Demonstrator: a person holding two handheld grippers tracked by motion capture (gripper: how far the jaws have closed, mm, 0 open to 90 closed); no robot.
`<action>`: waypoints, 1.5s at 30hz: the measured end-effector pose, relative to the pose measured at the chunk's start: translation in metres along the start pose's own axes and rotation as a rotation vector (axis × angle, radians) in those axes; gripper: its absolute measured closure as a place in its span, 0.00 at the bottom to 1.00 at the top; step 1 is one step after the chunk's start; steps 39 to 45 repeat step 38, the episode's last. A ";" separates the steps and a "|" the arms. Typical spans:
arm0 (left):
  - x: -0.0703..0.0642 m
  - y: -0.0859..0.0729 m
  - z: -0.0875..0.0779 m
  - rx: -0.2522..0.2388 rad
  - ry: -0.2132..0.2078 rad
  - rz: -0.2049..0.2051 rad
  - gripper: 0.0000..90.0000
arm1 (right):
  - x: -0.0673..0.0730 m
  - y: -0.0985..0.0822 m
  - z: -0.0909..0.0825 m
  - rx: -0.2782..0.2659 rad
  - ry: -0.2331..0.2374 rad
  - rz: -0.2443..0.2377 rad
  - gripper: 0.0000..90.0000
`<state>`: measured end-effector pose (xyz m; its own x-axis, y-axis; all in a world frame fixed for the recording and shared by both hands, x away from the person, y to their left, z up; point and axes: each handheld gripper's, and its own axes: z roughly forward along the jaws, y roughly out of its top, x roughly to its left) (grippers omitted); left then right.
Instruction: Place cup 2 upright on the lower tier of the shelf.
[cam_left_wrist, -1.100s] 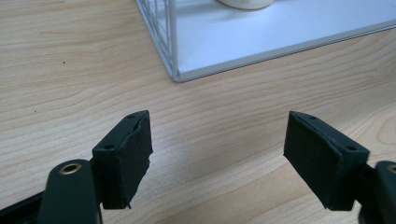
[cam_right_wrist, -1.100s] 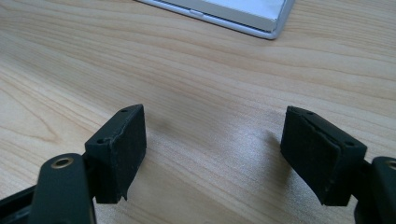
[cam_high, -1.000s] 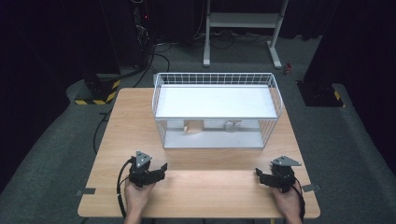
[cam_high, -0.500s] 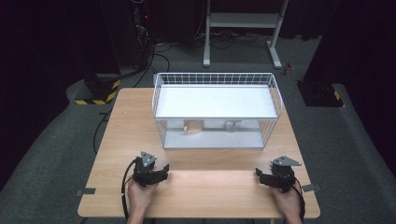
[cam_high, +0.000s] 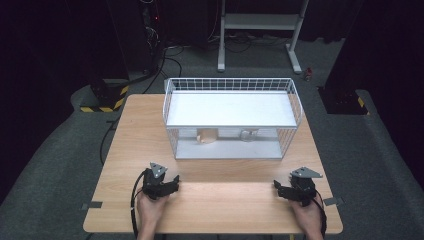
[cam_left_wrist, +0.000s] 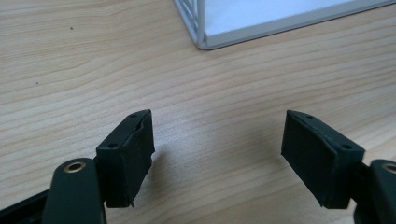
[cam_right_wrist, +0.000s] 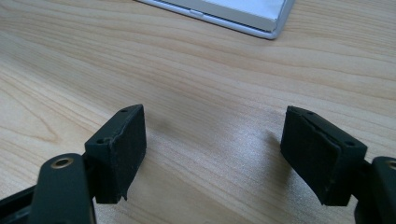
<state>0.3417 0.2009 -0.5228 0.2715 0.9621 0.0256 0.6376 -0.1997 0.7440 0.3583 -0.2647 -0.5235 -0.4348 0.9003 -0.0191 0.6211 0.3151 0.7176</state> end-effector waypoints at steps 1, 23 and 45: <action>0.000 0.000 0.000 -0.001 -0.001 -0.006 0.29 | 0.000 0.000 0.000 0.000 0.000 0.000 0.25; 0.003 -0.001 0.007 0.005 -0.009 -0.018 0.25 | 0.000 0.000 0.000 0.000 0.000 0.000 0.25; 0.003 -0.001 0.007 0.005 -0.009 -0.019 0.25 | 0.001 0.000 0.000 0.000 0.006 -0.002 0.26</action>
